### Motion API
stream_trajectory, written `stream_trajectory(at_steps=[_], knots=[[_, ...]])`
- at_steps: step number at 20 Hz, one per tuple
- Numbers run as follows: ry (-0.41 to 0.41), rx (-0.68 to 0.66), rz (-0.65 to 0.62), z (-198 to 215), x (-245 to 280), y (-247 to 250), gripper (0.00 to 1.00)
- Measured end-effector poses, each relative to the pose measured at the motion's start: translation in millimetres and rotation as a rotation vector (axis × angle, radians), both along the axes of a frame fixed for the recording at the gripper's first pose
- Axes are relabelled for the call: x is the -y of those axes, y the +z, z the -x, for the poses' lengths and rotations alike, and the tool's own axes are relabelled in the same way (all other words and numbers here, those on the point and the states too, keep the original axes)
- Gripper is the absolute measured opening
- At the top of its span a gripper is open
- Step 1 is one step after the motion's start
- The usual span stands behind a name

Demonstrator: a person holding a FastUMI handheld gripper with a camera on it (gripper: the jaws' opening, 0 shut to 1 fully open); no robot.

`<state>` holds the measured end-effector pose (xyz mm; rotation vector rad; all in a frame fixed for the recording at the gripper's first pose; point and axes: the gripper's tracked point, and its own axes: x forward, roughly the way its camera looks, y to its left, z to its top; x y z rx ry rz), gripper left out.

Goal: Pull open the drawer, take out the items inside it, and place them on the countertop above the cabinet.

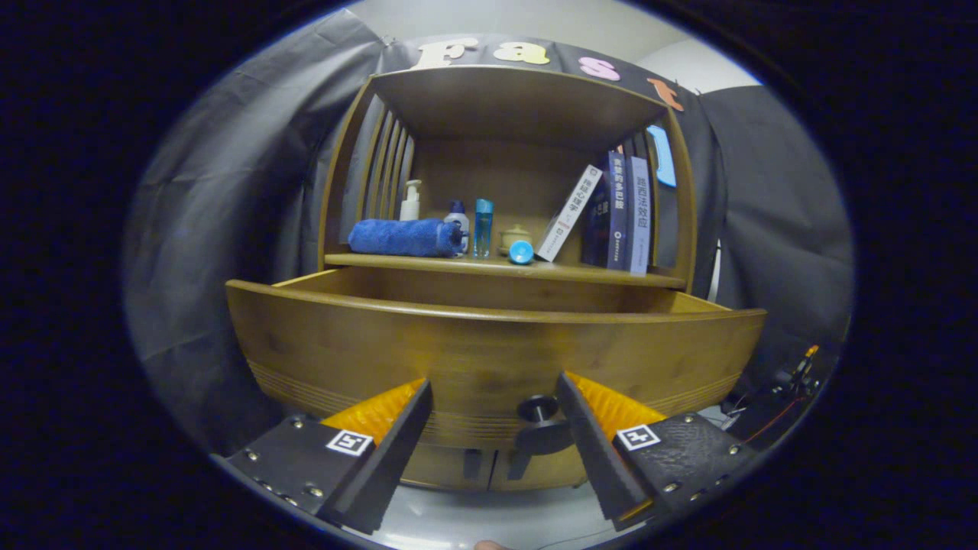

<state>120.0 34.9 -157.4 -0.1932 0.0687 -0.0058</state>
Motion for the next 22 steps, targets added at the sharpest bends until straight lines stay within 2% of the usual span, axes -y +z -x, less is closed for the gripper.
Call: stream_trajectory(at_steps=[2, 5, 9, 12, 22], knots=[[-0.007, 0.000, -0.013, -33, -2, -1, 1.00], [-0.009, 0.029, -0.022, -44, -5, 2, 1.00], [-0.007, 0.027, -0.100, -68, -8, 5, 1.00], [-0.006, 0.045, -0.089, -86, -8, 5, 1.00], [-0.003, 0.075, -0.088, -115, -10, 5, 1.00]])
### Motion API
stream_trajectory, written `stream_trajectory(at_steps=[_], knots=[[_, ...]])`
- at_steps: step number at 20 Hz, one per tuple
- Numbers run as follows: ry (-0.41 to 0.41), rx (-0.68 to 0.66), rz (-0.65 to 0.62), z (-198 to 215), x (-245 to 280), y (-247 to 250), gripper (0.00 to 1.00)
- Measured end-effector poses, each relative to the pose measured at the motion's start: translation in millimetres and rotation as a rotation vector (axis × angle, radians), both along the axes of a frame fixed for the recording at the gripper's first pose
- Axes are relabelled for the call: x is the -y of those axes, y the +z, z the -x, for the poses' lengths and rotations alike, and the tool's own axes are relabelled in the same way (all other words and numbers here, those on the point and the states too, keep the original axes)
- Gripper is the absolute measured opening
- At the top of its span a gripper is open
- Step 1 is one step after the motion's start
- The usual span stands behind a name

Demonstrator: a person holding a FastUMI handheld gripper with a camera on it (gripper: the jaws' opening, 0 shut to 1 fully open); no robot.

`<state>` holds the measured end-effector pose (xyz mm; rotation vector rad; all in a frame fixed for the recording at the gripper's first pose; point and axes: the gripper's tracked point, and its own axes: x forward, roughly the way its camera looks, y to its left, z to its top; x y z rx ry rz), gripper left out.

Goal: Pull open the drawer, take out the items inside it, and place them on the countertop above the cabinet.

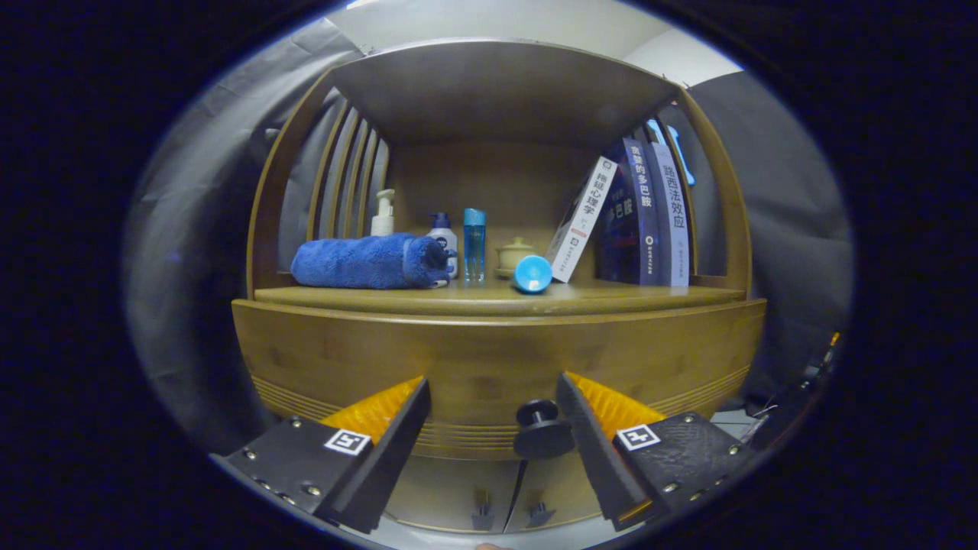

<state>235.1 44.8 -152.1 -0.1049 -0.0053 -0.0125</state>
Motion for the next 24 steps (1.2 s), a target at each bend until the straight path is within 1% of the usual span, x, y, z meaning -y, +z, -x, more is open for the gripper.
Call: stream_trajectory(at_steps=[4, 9, 10, 12, 14, 18, 22, 24], knots=[[-0.001, 0.016, -0.003, -13, -2, 0, 1.00], [0.000, 0.060, 0.004, -11, -1, 1, 1.00], [-0.019, 0.064, 0.001, -10, 4, 1, 1.00], [-0.042, 0.018, -0.017, -7, 11, -14, 1.00], [-0.057, -0.031, -0.052, 1, 17, -26, 1.00], [-0.099, -0.031, -0.065, 31, 30, -22, 1.00], [-0.074, -0.075, -0.030, 69, 27, -19, 1.00], [-0.057, -0.098, -0.040, 92, 21, -8, 1.00]])
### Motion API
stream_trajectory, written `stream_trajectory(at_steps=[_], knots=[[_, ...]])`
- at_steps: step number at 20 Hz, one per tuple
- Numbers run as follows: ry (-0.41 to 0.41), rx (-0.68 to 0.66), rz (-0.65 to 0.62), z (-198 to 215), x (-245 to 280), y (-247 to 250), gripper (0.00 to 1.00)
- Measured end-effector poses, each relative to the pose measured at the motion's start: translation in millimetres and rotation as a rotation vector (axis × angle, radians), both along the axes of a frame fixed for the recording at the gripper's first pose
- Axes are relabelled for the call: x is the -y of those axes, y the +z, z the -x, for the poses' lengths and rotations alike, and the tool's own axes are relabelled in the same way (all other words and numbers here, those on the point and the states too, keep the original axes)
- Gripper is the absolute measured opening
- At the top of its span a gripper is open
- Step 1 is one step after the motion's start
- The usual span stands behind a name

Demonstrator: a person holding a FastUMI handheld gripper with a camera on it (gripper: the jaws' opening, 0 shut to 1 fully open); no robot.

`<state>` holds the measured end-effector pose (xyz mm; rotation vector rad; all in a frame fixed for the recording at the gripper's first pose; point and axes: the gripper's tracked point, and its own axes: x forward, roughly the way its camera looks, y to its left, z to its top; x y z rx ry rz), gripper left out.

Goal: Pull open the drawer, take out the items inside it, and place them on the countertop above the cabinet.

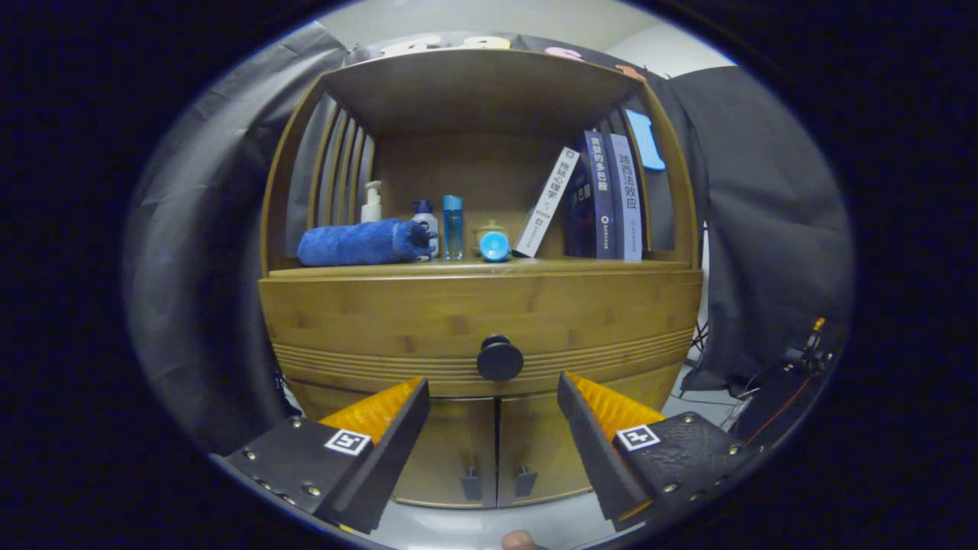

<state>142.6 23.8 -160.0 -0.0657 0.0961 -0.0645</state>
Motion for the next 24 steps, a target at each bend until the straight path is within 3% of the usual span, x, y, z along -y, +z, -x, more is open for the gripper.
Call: stream_trajectory(at_steps=[3, 11, 16, 20, 24], knots=[[0.067, 0.005, -0.041, 31, -20, 42, 1.00], [0.177, 0.020, 0.009, 104, -48, 158, 1.00], [0.160, 0.076, 0.036, 135, -39, 211, 1.00], [0.167, 0.100, -0.049, 158, -39, 244, 1.00], [0.169, 0.132, -0.052, 181, -35, 272, 1.00]])
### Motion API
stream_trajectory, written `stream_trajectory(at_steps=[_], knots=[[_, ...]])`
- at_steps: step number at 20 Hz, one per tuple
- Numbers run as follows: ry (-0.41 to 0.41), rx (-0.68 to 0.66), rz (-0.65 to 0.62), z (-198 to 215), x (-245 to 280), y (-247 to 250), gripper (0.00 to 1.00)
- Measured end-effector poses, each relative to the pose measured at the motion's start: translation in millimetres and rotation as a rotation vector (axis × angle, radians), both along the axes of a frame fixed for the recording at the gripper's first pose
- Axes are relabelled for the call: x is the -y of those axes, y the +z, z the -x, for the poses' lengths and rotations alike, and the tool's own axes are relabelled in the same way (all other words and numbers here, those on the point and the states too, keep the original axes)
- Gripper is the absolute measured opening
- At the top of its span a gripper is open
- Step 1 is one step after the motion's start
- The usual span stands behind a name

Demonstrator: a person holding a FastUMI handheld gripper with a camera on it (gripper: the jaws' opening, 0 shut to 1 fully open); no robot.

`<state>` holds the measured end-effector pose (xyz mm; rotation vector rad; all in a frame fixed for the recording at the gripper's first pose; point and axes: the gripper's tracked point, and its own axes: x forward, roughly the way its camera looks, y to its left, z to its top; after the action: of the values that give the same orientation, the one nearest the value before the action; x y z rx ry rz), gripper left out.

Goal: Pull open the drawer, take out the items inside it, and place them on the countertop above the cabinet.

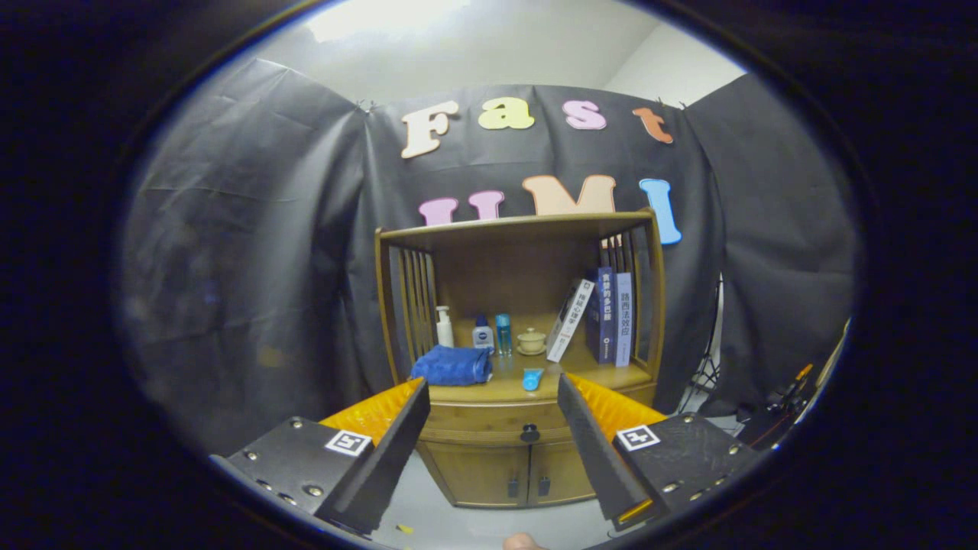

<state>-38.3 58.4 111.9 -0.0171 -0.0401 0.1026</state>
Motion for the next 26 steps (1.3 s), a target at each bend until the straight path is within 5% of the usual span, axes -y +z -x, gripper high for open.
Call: stream_trajectory(at_steps=[9, 26], knots=[[-0.057, 0.043, -0.036, 29, 24, 16, 1.00], [0.010, 0.027, 0.037, 28, -6, -8, 1.00]])
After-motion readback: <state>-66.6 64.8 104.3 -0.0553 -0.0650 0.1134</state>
